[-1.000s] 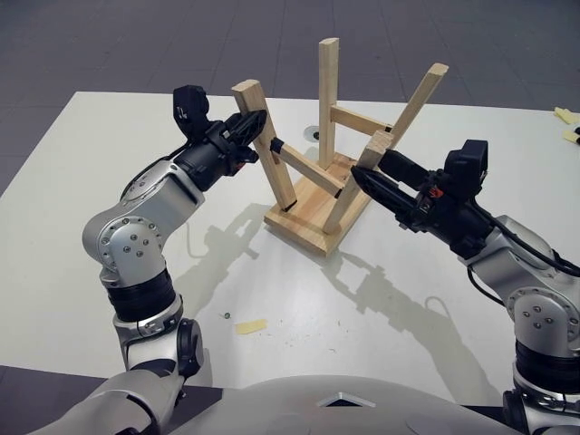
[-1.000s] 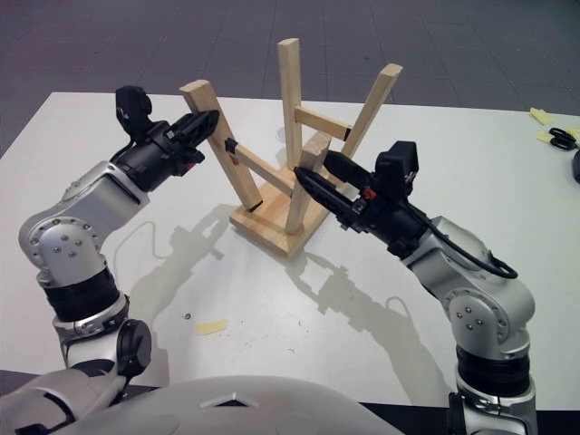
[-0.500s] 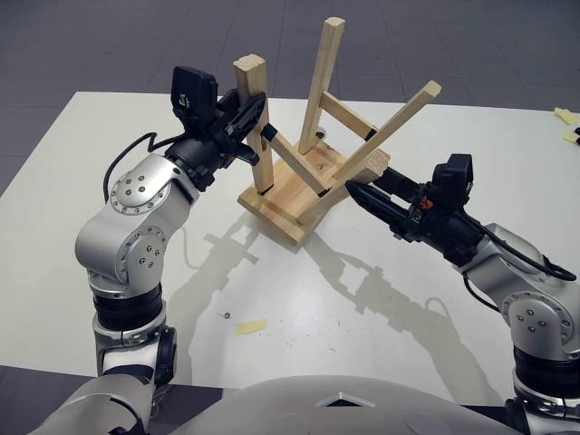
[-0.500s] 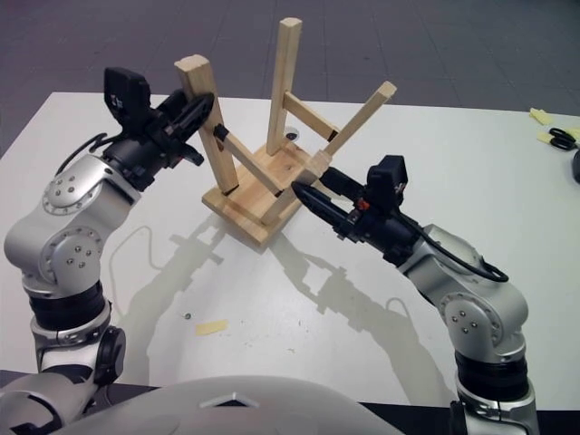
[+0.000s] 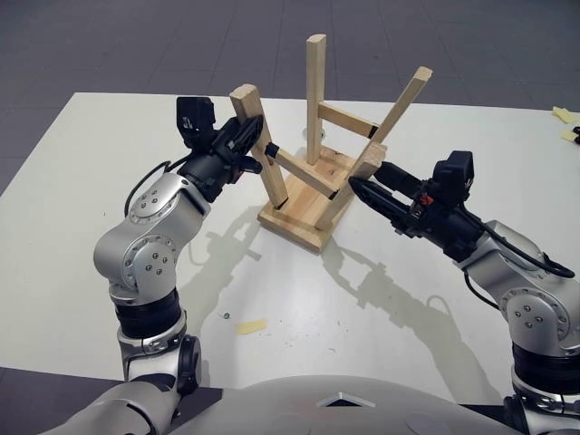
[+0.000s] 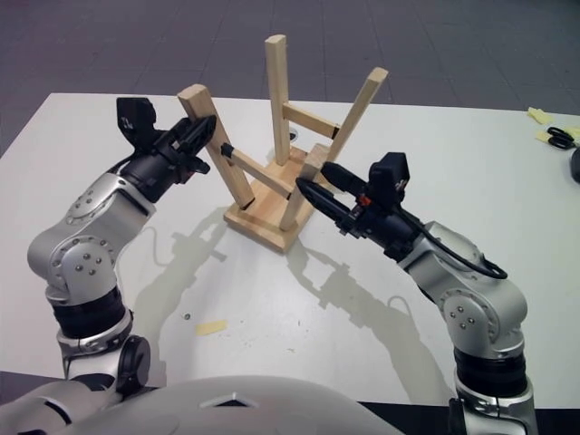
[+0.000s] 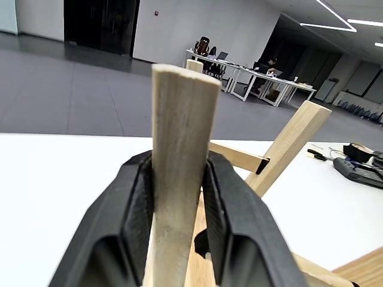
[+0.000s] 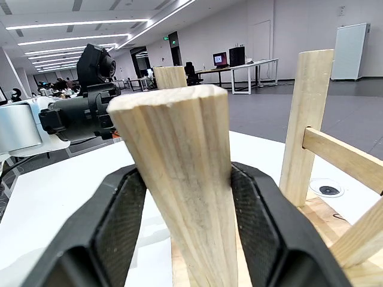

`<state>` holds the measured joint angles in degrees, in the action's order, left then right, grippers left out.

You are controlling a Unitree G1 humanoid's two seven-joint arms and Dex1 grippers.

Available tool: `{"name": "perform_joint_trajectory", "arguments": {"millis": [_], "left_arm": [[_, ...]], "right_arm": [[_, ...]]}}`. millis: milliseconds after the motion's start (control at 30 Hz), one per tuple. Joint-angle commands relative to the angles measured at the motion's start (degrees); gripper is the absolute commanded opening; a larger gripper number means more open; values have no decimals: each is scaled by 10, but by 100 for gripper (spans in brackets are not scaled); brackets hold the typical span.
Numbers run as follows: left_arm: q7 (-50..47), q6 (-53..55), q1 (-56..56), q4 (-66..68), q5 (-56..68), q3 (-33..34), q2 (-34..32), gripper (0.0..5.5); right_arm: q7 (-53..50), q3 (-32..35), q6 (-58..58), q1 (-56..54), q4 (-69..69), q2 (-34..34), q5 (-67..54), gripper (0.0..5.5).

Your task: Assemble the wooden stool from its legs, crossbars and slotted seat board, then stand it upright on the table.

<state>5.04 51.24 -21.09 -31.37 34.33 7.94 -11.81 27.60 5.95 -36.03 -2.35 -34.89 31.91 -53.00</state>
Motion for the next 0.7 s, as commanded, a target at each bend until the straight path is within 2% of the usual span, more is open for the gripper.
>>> {"name": "perform_joint_trajectory", "arguments": {"millis": [33,167,233,367,467,500,600,633,700], "left_arm": [[44,-75,-25,-54,-34,-37,-30,107],[78,-88,-1,-55,-77,-87,-65,107],[76,-74,17,-41,-65,-82,-52,106],[-38,-4,20,28,33,48,65,105],[-95,37,9,42,78,94,101,106],[-89,41,7,36,64,81,85,107],[-44,10,17,6,-30,-15,-9,108],[-38,4,19,-1,-38,-26,-17,108],[-53,14,13,-2,7,11,24,107]], "right_arm": [[7,-10,-20,14,6,1,-3,219],[7,-9,-20,15,7,-1,0,219],[7,-8,-20,15,7,-2,1,219],[7,-7,-22,16,7,-4,2,219],[6,-7,-22,16,7,-4,3,219],[6,-6,-21,15,7,-4,3,219],[7,-7,-21,14,8,-4,3,219],[7,-7,-22,13,8,-4,3,219],[8,-7,-23,11,9,-4,3,219]]}}
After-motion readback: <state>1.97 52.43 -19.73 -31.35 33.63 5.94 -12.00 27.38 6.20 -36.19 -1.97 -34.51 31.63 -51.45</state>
